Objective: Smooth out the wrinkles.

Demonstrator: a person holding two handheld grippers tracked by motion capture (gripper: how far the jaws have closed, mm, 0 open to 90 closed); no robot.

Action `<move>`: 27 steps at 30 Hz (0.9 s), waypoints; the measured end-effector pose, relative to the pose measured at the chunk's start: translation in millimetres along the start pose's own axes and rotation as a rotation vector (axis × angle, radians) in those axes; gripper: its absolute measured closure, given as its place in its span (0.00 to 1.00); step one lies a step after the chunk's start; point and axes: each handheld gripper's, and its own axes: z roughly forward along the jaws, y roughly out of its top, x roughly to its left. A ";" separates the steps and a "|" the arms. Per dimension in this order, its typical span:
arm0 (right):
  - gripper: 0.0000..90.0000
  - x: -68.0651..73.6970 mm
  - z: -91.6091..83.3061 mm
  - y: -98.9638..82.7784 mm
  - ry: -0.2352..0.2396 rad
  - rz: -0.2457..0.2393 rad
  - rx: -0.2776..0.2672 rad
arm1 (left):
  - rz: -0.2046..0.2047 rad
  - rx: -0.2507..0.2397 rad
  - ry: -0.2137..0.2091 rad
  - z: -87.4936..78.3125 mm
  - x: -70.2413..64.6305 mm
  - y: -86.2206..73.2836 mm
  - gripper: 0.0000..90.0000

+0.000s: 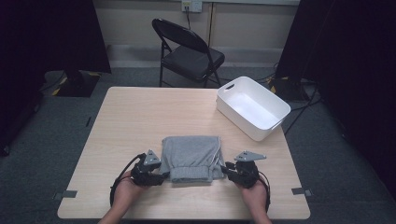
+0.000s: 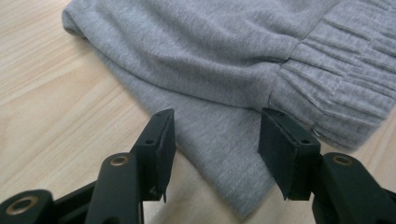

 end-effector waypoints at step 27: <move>0.72 0.8 2.7 3.5 0.036 0.044 -0.014 | -0.007 0.058 -0.037 0.3 -10.2 6.3 0.97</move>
